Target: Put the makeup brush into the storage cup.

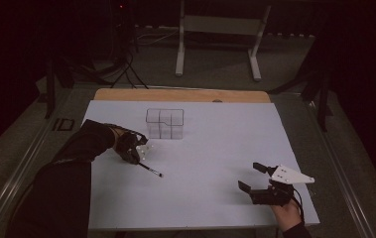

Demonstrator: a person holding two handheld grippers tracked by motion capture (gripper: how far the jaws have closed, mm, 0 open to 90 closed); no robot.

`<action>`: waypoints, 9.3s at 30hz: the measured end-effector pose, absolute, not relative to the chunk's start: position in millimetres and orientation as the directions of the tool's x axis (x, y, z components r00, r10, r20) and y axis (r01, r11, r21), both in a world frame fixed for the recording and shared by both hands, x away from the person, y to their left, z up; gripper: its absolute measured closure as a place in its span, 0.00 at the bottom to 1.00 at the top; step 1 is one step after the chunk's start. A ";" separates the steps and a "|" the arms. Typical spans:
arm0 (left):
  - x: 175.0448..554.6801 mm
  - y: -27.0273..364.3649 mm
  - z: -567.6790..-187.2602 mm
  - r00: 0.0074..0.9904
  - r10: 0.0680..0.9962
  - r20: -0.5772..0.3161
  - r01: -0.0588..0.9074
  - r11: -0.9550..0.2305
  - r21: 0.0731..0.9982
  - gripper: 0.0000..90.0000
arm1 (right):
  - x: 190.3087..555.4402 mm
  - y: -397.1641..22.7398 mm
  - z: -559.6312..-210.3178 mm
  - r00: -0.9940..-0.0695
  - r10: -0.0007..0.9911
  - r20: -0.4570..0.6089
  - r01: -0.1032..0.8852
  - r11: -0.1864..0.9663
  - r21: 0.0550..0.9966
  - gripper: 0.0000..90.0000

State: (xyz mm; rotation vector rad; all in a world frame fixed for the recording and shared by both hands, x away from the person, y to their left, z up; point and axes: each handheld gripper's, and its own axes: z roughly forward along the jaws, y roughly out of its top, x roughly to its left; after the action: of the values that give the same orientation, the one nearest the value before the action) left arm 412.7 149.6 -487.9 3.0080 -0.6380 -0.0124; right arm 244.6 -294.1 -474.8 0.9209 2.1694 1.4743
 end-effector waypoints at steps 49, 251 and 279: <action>355.1 157.3 -436.1 0.925 0.312 0.217 0.137 -0.806 0.576 0.95 | 244.1 -295.4 -472.8 -0.716 0.695 0.071 0.314 0.229 0.921 0.15; 297.4 124.4 -491.7 0.754 0.640 -0.147 0.380 -0.242 0.893 0.01 | 408.6 -71.9 -318.7 -0.726 0.687 0.031 0.170 0.135 0.976 0.93; 301.2 133.6 -492.9 0.730 0.654 -0.198 0.413 -0.191 0.891 0.01 | 451.5 -49.6 -357.9 -0.689 0.724 0.024 0.245 0.201 0.948 0.93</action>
State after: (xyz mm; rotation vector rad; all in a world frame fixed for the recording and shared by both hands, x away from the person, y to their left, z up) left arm 301.2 133.6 -492.9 1.8215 0.8330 0.2705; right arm 451.5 -49.6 -357.9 0.9018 2.0522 1.4958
